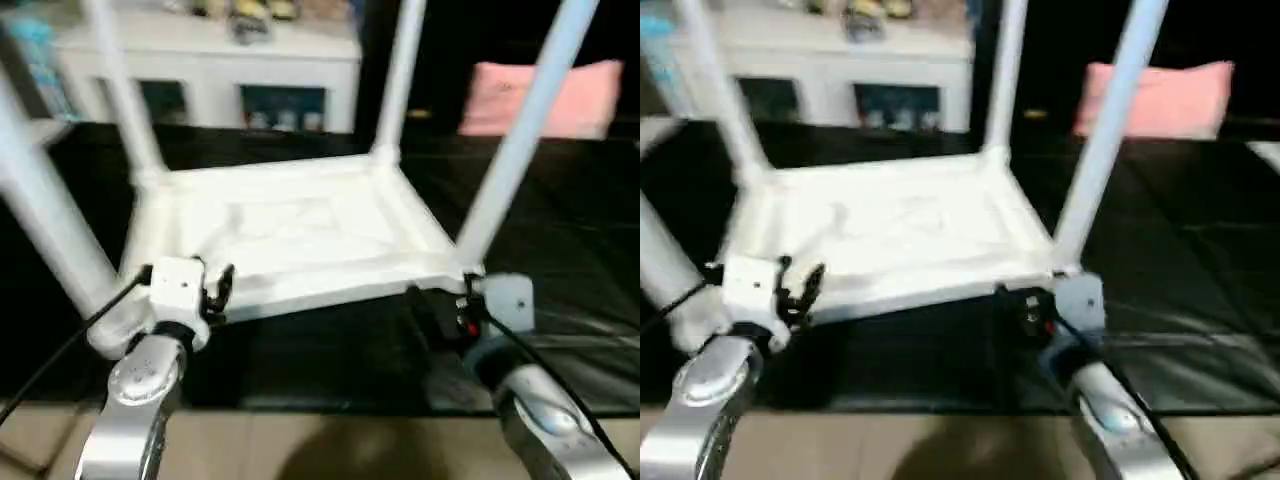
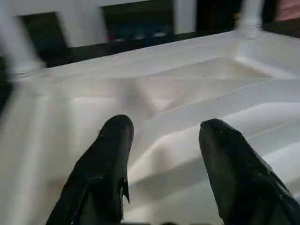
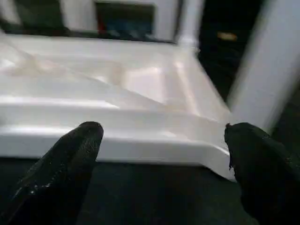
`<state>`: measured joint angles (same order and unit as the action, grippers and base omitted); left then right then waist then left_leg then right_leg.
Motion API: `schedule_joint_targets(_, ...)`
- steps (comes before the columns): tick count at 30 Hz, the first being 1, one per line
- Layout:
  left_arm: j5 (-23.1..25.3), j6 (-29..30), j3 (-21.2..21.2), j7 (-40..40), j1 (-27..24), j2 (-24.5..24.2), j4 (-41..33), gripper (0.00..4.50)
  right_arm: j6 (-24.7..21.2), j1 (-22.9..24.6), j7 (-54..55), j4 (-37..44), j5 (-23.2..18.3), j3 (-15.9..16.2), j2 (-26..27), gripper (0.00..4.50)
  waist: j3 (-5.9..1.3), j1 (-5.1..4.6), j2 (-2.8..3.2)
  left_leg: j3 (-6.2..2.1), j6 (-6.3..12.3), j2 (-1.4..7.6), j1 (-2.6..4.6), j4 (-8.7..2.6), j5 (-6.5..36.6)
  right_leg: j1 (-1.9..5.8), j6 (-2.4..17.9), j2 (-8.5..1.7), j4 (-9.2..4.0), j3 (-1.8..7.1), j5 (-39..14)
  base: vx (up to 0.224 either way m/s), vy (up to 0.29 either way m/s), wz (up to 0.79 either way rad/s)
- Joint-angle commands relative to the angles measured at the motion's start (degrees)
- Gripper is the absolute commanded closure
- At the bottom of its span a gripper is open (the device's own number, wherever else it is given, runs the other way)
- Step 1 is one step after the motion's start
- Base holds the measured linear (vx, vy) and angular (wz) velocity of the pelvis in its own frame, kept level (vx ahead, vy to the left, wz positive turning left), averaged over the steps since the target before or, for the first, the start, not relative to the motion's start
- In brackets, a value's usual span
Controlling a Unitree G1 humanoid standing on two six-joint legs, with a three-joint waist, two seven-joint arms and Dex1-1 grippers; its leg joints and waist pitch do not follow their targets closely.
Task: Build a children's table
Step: Move to table
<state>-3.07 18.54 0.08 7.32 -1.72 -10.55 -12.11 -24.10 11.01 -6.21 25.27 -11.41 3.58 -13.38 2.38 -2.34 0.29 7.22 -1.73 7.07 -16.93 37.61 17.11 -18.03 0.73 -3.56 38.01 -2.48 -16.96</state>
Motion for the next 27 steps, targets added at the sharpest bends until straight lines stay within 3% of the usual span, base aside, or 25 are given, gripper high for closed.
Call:
schedule_joint_targets(1,-0.15,-0.25,-1.48,0.48,0.69,0.67,-0.01,1.90,0.87,-0.50,-0.46,0.88,-0.34,-1.82,-0.64,0.00,-2.34,0.48,-0.24,-0.65,10.52,0.97,-4.08,-3.63,11.18,4.79,7.99,-6.31,-7.74,5.15,1.26,0.091,-0.014,-0.02)
schedule_joint_targets(2,-0.14,-0.40,-1.47,0.44,0.66,0.75,0.03,1.90,0.85,-0.73,-1.07,0.98,-0.55,-1.88,-0.66,0.00,-1.92,1.54,-0.18,-0.75,9.65,0.90,-5.08,-1.27,6.92,6.06,9.89,-8.95,-9.94,7.21,-6.39,0.091,-0.014,-0.02)
schedule_joint_targets(3,-0.14,-0.44,-1.46,0.40,0.64,0.82,0.04,1.90,0.75,-0.86,-1.33,1.06,-0.66,-1.86,-0.70,0.00,-3.30,2.06,-1.78,-1.81,8.71,1.44,-8.11,2.21,-1.23,9.18,12.20,-10.12,-10.24,8.61,-10.71,0.129,0.014,-0.03)
schedule_joint_targets(4,-0.15,-0.49,-1.42,0.36,0.62,0.90,0.05,1.90,0.61,-1.01,-1.66,1.18,-0.80,-1.83,-0.74,0.00,-4.15,2.70,-0.52,-2.22,8.11,1.53,-8.58,2.28,-4.37,9.63,13.89,-9.59,-9.52,8.79,-5.74,0.136,0.018,-0.03)
schedule_joint_targets(5,-0.56,-0.93,-1.13,0.23,0.46,1.29,-0.03,1.90,0.53,-1.28,-2.15,1.43,-0.81,-1.69,-0.80,0.00,-3.44,2.26,-0.49,-2.36,8.41,1.64,-9.61,0.15,-9.48,8.17,15.10,-6.13,-8.11,6.07,4.34,0.136,0.018,-0.03)
schedule_joint_targets(6,-0.97,-1.19,-0.91,0.21,0.32,1.54,-0.14,1.90,0.55,-1.39,-2.42,1.53,-0.76,-1.63,-0.77,0.00,-3.72,2.08,1.77,-2.44,9.46,2.65,-7.06,-3.99,-19.38,5.51,12.63,-1.84,-5.48,1.23,12.01,0.120,0.036,-0.07)
schedule_joint_targets(7,-1.45,-0.88,-0.74,0.42,0.16,1.64,-0.41,1.90,0.58,-1.49,-2.67,1.60,-0.74,-1.55,-0.79,0.00,-3.99,0.70,2.82,-6.15,16.92,6.37,-1.39,-4.32,-24.85,0.69,8.41,0.57,-2.04,-0.85,10.68,0.164,0.020,0.01)
schedule_joint_targets(8,-1.70,-0.47,-0.72,0.88,-0.07,1.59,-0.78,1.90,0.60,-1.47,-2.84,1.63,-0.73,-1.50,-0.85,0.00,-5.28,-0.50,3.02,-10.82,24.18,10.10,4.55,-2.61,-43.09,-5.15,2.78,-1.34,0.34,0.68,6.46,0.164,0.020,0.01)
schedule_joint_targets(9,-1.88,-0.09,-0.81,1.22,-0.21,1.50,-1.01,1.90,0.56,-1.44,-2.95,1.64,-0.89,-1.50,-0.86,0.00,-5.28,-0.50,3.02,-10.82,24.18,10.10,4.55,-2.61,-43.09,-5.15,2.78,-1.34,0.34,0.68,6.46,0.129,0.006,0.10)
schedule_joint_targets(10,-2.19,0.32,-0.94,1.73,-0.40,1.42,-1.27,1.90,0.58,-1.36,-3.10,1.68,-1.08,-1.48,-0.90,0.00,-4.71,0.72,2.04,-10.02,21.28,9.08,2.51,-1.38,-65.47,-5.54,-3.99,-4.52,-1.56,4.10,14.07,0.000,0.000,0.00)
schedule_joint_targets(11,-2.36,0.52,-1.00,2.00,-0.51,1.42,-1.40,1.90,0.66,-1.30,-3.20,1.68,-1.23,-1.48,-0.99,0.00,-4.69,0.87,1.21,-8.62,18.34,6.59,0.95,-1.01,-64.17,-4.70,-4.00,-4.80,-3.07,4.66,18.38,-0.043,0.063,0.06)
schedule_joint_targets(12,-2.61,0.86,-1.11,2.44,-0.58,1.38,-1.46,1.90,0.74,-1.21,-3.32,1.68,-1.34,-1.50,-1.09,0.00,-3.76,2.11,-0.09,-4.10,12.72,1.72,-2.59,-1.56,-45.47,-2.12,-0.45,-4.23,-5.21,4.50,22.23,-0.065,0.050,0.06)
schedule_joint_targets(13,-2.73,1.01,-1.23,2.65,-0.60,1.34,-1.46,1.90,0.80,-1.14,-3.49,1.67,-1.35,-1.61,-1.12,0.00,-3.84,2.14,-0.90,-3.31,10.67,0.84,-3.32,-2.15,-35.94,-1.06,0.49,-3.88,-5.23,4.58,22.68,-0.065,0.050,0.06)
schedule_joint_targets(14,-2.78,0.83,-1.50,3.06,-0.60,1.16,-1.45,1.90,0.95,-1.10,-3.72,1.61,-1.29,-1.67,-1.20,0.00,-3.57,2.62,-0.86,-3.15,7.82,1.54,-4.24,-3.70,-18.66,0.24,2.18,-4.52,-5.51,4.67,17.97,0.000,0.000,0.00)
schedule_joint_targets(15,-2.81,0.66,-1.68,3.34,-0.60,1.02,-1.43,1.90,1.03,-1.08,-3.94,1.57,-1.19,-1.73,-1.21,0.00,-2.92,2.64,-0.64,-3.11,5.33,2.25,-4.13,-4.89,-6.07,0.25,4.41,-4.42,-6.01,4.50,10.25,-0.079,-0.023,-0.02)
schedule_joint_targets(16,-3.23,0.47,-1.82,3.85,-0.53,1.00,-1.35,1.90,1.04,-1.05,-4.14,1.57,-1.26,-1.88,-1.19,0.00,-2.33,2.38,-0.08,-3.12,3.48,3.05,-3.69,-6.01,3.52,-0.12,6.87,-4.14,-6.38,4.19,1.78,-0.121,-0.033,0.03)
schedule_joint_targets(18,-2.64,0.67,-2.30,4.34,-0.16,0.62,-1.06,1.90,1.25,-1.11,-4.53,1.45,-1.03,-2.09,-1.17,0.00,-1.89,1.81,0.29,-2.79,0.73,3.89,-3.22,-6.92,13.05,-0.74,8.72,-3.70,-6.91,3.93,-6.77,-0.084,-0.018,0.06)
schedule_joint_targets(21,-1.53,1.44,-2.48,3.72,0.38,0.31,0.10,1.90,0.99,-1.83,-4.11,0.66,0.18,-2.11,-1.84,0.00,-1.83,1.31,0.10,-2.35,-1.27,4.06,-3.58,-7.26,15.86,-1.06,7.00,-3.63,-7.18,3.94,-9.83,-0.066,-0.004,0.03)
schedule_joint_targets(22,-1.37,1.42,-2.46,3.79,0.38,0.27,0.39,1.90,1.23,-2.19,-4.11,0.23,0.38,-2.13,-2.01,0.00,-1.85,1.23,-0.24,-2.04,-1.31,4.07,-3.62,-7.18,15.53,-1.26,6.39,-3.60,-7.36,4.01,-10.58,0.000,0.000,0.00)
schedule_joint_targets(24,-0.82,1.38,-2.54,3.65,0.32,0.11,0.74,1.90,1.52,-2.78,-3.81,-0.46,1.13,-2.06,-2.28,0.00,-1.89,1.21,-0.33,-1.74,-1.17,4.10,-3.81,-7.14,14.62,-1.38,6.06,-3.73,-7.43,4.07,-11.49,0.000,0.000,0.00)
schedule_joint_targets(27,-0.45,2.14,-2.24,3.24,0.01,-0.27,1.50,1.90,1.69,-5.47,-3.37,-3.70,2.43,-2.04,-2.30,0.00,-1.93,1.17,-1.39,-1.50,-0.96,4.11,-4.20,-7.12,13.56,-1.57,5.58,-3.83,-7.45,3.84,-13.75,0.000,0.000,0.00)
